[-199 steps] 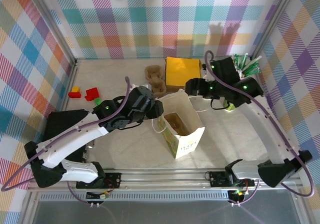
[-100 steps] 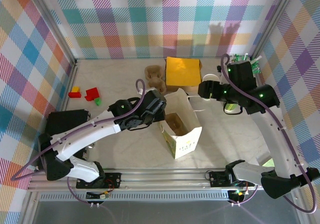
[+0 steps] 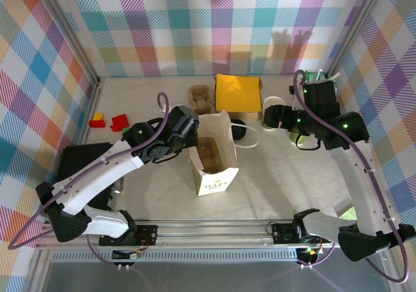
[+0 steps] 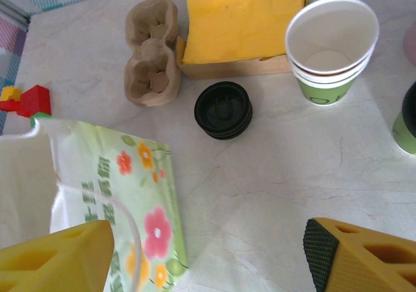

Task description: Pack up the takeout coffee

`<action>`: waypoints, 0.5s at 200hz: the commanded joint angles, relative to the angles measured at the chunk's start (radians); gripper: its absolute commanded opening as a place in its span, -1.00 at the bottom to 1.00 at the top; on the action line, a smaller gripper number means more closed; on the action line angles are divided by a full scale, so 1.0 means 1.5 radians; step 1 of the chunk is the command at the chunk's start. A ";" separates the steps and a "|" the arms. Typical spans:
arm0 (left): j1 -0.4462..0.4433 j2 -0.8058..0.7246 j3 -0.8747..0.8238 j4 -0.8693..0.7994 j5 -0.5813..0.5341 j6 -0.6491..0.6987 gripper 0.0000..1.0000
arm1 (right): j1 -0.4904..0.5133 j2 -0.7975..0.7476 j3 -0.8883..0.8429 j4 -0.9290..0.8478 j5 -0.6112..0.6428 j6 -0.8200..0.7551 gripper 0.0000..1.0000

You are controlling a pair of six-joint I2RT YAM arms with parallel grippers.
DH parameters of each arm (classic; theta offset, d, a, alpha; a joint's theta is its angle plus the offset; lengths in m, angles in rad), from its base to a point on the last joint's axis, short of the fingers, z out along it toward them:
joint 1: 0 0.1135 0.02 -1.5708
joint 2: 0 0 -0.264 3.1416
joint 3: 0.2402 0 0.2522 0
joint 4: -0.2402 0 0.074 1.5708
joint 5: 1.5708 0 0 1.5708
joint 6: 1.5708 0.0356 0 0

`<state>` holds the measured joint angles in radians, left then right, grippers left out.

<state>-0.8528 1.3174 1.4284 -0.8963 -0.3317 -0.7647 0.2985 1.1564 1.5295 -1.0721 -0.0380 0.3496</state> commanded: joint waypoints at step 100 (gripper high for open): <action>0.178 -0.043 -0.088 0.173 0.313 0.175 -1.00 | -0.225 0.003 -0.164 0.091 0.045 -0.024 0.74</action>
<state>-0.6159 1.2827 1.3254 -0.7376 -0.0006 -0.5404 0.0246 1.1606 1.3041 -0.9943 0.0093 0.3199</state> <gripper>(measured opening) 0.056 0.855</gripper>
